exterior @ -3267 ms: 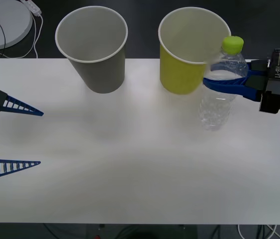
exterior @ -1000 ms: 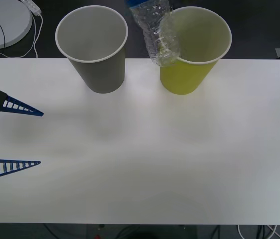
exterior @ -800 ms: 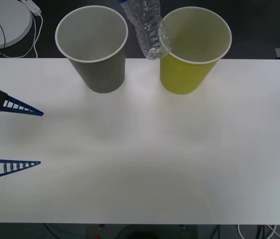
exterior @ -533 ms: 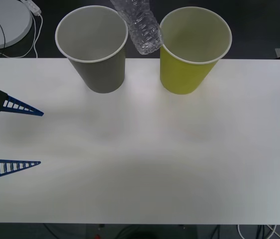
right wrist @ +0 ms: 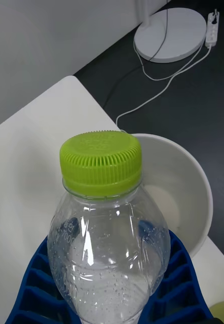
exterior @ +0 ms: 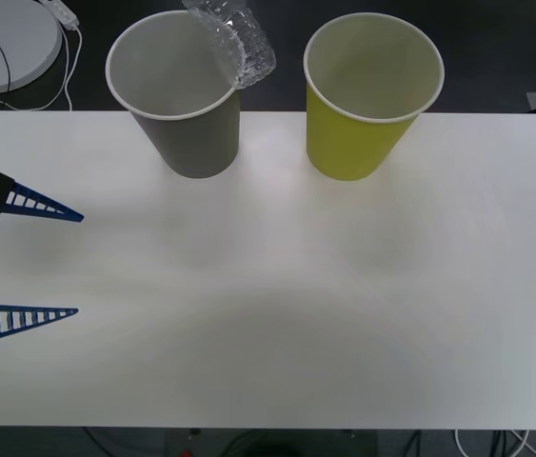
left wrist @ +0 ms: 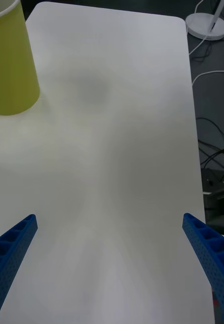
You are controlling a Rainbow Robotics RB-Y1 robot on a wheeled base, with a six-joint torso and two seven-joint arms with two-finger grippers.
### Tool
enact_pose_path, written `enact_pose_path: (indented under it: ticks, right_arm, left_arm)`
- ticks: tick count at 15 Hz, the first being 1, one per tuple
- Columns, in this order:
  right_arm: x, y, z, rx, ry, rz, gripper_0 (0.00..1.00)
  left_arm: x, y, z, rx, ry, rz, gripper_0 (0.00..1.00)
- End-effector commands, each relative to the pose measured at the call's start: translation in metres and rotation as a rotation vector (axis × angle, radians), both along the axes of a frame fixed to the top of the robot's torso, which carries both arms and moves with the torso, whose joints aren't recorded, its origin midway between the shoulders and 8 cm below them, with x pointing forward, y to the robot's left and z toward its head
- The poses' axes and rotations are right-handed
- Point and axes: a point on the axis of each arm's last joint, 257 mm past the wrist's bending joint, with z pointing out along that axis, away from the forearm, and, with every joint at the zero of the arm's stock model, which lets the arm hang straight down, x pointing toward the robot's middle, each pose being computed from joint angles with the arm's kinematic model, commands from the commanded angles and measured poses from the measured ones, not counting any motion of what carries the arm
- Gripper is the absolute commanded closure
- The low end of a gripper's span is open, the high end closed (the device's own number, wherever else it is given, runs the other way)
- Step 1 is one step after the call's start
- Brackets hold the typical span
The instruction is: Put the can into the green bin and the plastic bottle into the gray bin
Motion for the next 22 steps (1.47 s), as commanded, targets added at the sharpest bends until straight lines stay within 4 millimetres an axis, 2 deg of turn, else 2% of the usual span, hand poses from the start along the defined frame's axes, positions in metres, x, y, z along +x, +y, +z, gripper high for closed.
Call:
enact_pose_path:
  ticks: [1,8,15,22]
  right_arm:
    - [0.010,0.011,-0.003,-0.021,0.001,-0.031,1.00]
    - [0.023,0.027,-0.011,-0.072,-0.003,-0.082,1.00]
    - [0.035,0.042,-0.008,-0.076,-0.012,-0.147,1.00]
    - [0.034,0.054,-0.006,-0.088,-0.021,-0.163,1.00]
  left_arm:
    - [0.000,0.000,0.000,0.000,0.000,0.000,0.00]
    - [0.000,0.000,0.000,0.000,0.000,0.000,0.00]
    - [0.000,0.000,0.000,0.000,0.000,0.000,0.00]
    - [0.000,0.000,0.000,0.000,0.000,0.000,0.00]
